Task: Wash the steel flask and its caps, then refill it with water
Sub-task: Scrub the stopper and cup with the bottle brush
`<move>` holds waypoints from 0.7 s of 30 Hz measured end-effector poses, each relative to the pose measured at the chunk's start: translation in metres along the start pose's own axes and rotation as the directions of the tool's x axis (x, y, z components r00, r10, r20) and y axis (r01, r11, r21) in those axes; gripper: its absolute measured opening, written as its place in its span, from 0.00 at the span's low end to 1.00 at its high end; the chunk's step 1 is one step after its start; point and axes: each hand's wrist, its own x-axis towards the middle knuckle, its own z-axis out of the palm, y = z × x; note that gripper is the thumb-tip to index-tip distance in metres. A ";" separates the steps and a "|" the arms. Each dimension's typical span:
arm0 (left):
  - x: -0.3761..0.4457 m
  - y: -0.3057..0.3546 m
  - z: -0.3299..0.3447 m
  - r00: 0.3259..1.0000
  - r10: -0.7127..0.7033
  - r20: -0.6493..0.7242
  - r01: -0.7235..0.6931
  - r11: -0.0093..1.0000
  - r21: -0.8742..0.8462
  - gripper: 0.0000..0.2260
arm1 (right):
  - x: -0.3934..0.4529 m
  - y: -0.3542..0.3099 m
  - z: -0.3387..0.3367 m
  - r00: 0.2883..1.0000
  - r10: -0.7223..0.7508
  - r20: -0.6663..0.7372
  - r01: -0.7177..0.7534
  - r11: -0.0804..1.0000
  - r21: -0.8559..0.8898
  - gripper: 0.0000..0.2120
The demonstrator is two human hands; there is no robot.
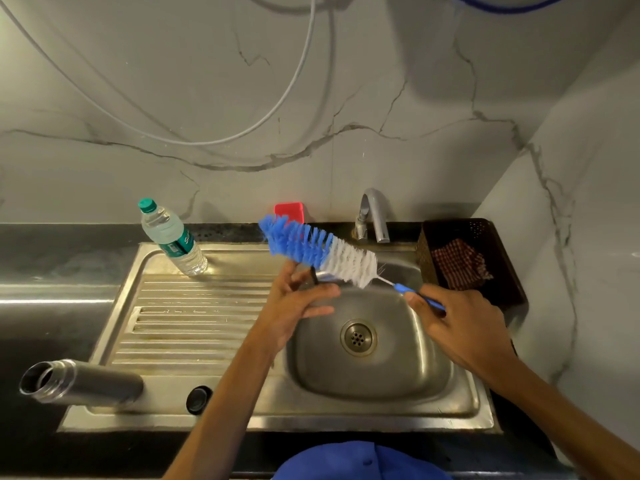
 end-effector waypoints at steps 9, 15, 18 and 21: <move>0.003 0.003 -0.007 0.998 -0.030 -0.054 0.010 0.938 -0.347 0.19 | -0.006 0.003 -0.001 0.999 -0.035 -0.028 0.035 0.999 0.013 0.17; 0.001 -0.008 0.005 0.999 -0.019 -0.041 0.007 0.961 -0.278 0.26 | 0.004 0.002 0.002 0.999 -0.003 -0.045 0.003 1.000 -0.014 0.16; 0.007 0.004 -0.023 0.991 0.062 -0.119 -0.074 0.993 -0.095 0.27 | -0.006 0.008 -0.001 0.998 -0.049 -0.027 0.048 0.999 -0.026 0.15; 0.003 -0.003 -0.014 0.997 0.076 -0.023 -0.070 0.974 0.213 0.28 | -0.002 0.000 0.006 0.999 -0.032 -0.027 0.032 0.999 -0.010 0.14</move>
